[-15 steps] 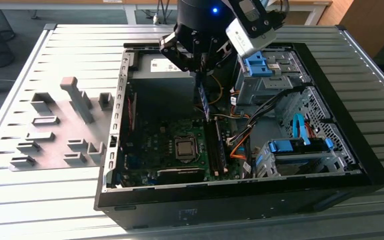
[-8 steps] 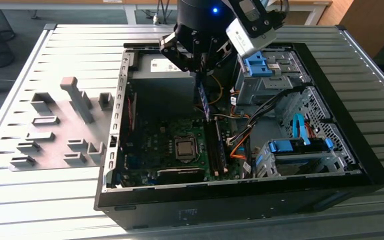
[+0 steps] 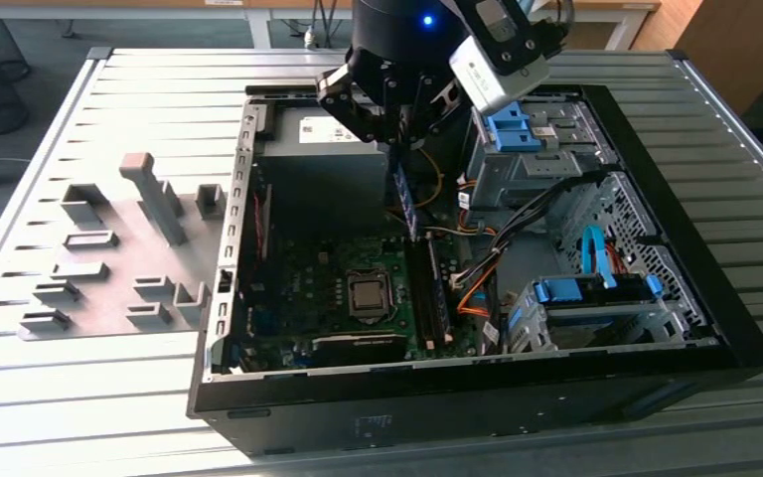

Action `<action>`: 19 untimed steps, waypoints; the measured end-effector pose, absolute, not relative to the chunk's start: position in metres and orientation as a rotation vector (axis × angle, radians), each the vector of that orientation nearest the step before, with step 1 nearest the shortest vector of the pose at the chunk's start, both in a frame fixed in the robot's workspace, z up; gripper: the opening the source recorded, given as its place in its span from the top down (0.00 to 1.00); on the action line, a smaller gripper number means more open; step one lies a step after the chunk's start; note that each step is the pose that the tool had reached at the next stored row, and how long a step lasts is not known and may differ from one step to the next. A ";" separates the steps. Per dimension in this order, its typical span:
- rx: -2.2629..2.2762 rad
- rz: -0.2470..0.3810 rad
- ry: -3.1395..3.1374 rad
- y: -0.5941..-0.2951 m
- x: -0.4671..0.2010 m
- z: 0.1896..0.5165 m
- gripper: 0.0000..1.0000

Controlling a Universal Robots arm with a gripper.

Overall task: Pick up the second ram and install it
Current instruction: 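Insert the second ram into the second slot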

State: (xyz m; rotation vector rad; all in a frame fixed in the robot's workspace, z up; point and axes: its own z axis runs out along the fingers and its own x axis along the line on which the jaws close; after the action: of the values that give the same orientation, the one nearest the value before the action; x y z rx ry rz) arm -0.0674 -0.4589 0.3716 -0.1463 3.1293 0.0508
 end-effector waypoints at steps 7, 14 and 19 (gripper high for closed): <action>-0.154 0.051 3.129 -0.459 -0.067 0.372 0.86; -0.162 0.051 3.129 -0.459 -0.067 0.372 0.86; -0.167 0.052 3.128 -0.459 -0.067 0.372 0.86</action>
State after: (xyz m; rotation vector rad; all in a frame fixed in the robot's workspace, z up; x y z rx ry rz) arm -0.0674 -0.4589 0.3716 -0.1670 3.1284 0.0516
